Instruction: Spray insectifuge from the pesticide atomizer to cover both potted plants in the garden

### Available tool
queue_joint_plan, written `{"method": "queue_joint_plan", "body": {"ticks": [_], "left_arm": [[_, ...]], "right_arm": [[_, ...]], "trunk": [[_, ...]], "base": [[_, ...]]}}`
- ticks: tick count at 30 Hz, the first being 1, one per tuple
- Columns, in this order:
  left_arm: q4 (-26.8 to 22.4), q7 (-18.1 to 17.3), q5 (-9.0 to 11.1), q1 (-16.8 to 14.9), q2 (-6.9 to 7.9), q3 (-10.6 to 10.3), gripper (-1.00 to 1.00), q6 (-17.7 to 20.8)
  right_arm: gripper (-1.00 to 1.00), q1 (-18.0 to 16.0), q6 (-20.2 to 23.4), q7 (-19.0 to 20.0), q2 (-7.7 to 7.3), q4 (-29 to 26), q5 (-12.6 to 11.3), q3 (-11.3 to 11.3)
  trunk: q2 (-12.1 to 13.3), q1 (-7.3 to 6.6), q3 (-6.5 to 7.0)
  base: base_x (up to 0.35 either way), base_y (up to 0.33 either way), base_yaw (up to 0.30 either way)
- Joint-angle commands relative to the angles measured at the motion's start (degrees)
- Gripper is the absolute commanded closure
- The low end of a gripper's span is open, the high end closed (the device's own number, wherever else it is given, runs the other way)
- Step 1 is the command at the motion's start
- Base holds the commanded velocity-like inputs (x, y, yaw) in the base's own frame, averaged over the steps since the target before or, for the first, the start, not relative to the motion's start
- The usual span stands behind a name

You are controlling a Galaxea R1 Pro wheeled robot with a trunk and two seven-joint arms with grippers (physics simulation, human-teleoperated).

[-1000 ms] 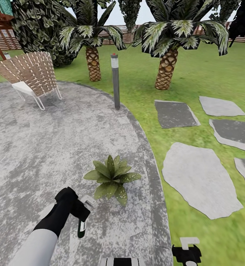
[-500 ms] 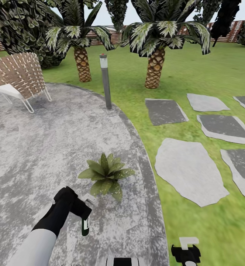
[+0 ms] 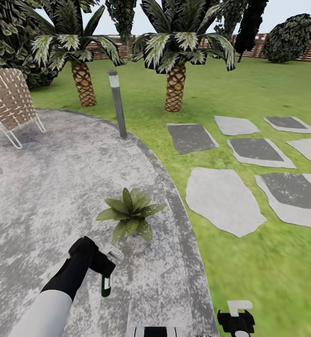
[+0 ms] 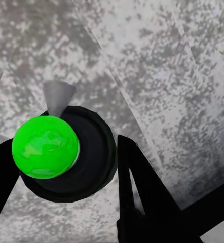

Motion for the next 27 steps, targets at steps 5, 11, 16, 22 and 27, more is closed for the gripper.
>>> {"method": "queue_joint_plan", "body": {"ticks": [5,11,16,22,27], "left_arm": [[-0.1,-0.5,-0.4,0.0,-0.13,0.2,1.0,0.3],[-0.1,-0.5,-0.5,0.0,0.24,0.3,1.0,0.2],[-0.1,0.8,-0.5,0.0,0.47,0.3,1.0,0.2],[-0.1,3.5,-0.2,0.0,0.24,2.1,1.0,0.2],[-0.1,3.6,1.6,0.0,0.39,2.2,1.0,0.2]], "right_arm": [[-1.0,-0.1,-0.2,-0.2,0.0,0.1,0.6,-0.5],[-1.0,-0.1,-0.2,-0.2,-0.26,0.1,0.7,-0.5],[-1.0,-0.1,-0.2,-0.3,-0.28,0.1,0.7,-0.5],[-1.0,-0.1,-0.2,-0.2,-0.01,0.1,0.6,-0.4],[-1.0,-0.1,-0.2,-0.2,0.0,0.1,0.6,-0.4]], "trunk": [[0.0,-0.01,-0.04],[0.0,-0.01,-0.04],[0.0,-0.01,-0.04],[0.0,-0.01,-0.04],[0.0,-0.01,-0.04]], "base": [[0.022,0.298,-0.214],[0.178,0.222,-0.017],[0.019,0.018,0.0],[0.0,0.0,-0.072],[0.0,0.088,-0.265]]}}
